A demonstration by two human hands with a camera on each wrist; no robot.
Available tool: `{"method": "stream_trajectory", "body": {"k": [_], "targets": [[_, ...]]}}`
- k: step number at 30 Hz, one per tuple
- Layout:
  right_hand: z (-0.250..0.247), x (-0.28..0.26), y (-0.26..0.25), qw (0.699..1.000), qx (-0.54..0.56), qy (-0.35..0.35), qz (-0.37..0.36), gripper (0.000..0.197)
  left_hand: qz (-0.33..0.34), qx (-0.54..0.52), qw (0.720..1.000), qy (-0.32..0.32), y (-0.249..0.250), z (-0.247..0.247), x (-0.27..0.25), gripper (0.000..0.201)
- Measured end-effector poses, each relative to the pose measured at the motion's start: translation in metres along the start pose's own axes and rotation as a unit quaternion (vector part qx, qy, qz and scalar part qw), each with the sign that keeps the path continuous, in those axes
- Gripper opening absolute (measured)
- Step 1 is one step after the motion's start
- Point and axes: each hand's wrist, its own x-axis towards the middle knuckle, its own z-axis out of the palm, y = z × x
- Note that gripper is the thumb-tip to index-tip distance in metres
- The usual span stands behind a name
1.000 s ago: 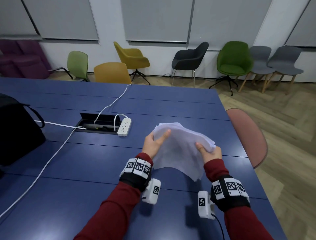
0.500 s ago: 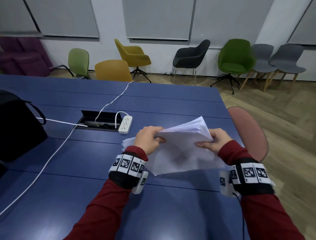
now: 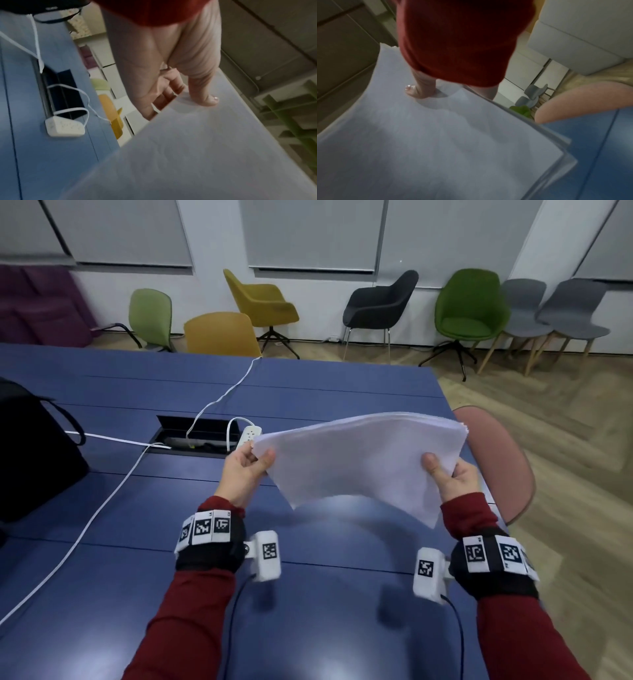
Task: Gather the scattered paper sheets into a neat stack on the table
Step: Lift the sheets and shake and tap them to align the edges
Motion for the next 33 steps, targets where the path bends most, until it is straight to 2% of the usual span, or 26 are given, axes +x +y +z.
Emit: {"method": "stream_trajectory", "body": {"k": [2, 3, 5, 7, 10, 12, 15, 19, 24, 26, 28, 29, 31, 32, 33], "targets": [[0.008, -0.004, 0.015, 0.999, -0.005, 0.030, 0.029, 0.016, -0.016, 0.005, 1.000, -0.006, -0.012, 0.007, -0.003, 0.053], [0.011, -0.008, 0.027, 0.998, -0.010, 0.047, 0.049, 0.016, -0.022, 0.034, 0.999, 0.000, -0.022, 0.010, -0.006, 0.051], [0.015, -0.020, 0.052, 0.995, -0.026, 0.048, 0.081, 0.010, -0.023, 0.124, 0.992, 0.017, -0.043, 0.014, -0.015, 0.028], [0.018, -0.033, 0.069, 0.993, -0.054, 0.041, 0.092, 0.009, -0.037, 0.154, 0.986, 0.055, -0.061, 0.014, -0.027, 0.016], [0.019, -0.037, 0.074, 0.989, -0.059, 0.061, 0.117, 0.004, -0.039, 0.138, 0.985, 0.097, -0.069, 0.017, -0.039, 0.021], [0.021, -0.035, 0.074, 0.983, -0.042, 0.092, 0.152, 0.014, -0.041, 0.141, 0.983, 0.113, -0.068, 0.022, -0.040, 0.017], [0.026, -0.031, 0.072, 0.974, 0.006, 0.129, 0.188, 0.015, -0.066, 0.116, 0.977, 0.167, -0.072, 0.029, -0.035, 0.015], [0.025, -0.033, 0.081, 0.978, 0.004, 0.140, 0.156, 0.024, -0.111, 0.067, 0.969, 0.210, -0.076, 0.034, -0.032, 0.020], [0.023, -0.037, 0.082, 0.981, 0.021, 0.135, 0.136, 0.010, -0.121, 0.054, 0.967, 0.218, -0.075, 0.037, -0.028, 0.028], [0.022, -0.043, 0.082, 0.987, 0.018, 0.097, 0.127, 0.008, -0.128, 0.072, 0.968, 0.205, -0.077, 0.033, -0.026, 0.033], [0.021, -0.047, 0.084, 0.993, -0.015, 0.040, 0.108, 0.020, -0.133, 0.098, 0.972, 0.168, -0.078, 0.031, -0.025, 0.047], [0.021, -0.046, 0.084, 0.994, -0.028, 0.026, 0.103, 0.021, -0.128, 0.110, 0.974, 0.148, -0.079, 0.032, -0.024, 0.064], [0.022, -0.041, 0.081, 0.993, -0.050, 0.036, 0.098, 0.017, -0.125, 0.148, 0.973, 0.128, -0.077, 0.035, -0.025, 0.093], [0.023, -0.036, 0.079, 0.992, -0.061, 0.052, 0.094, 0.018, -0.116, 0.159, 0.971, 0.135, -0.077, 0.036, -0.023, 0.093], [0.023, -0.032, 0.074, 0.992, -0.066, 0.060, 0.086, 0.020, -0.104, 0.158, 0.970, 0.152, -0.075, 0.038, -0.021, 0.081]]}}
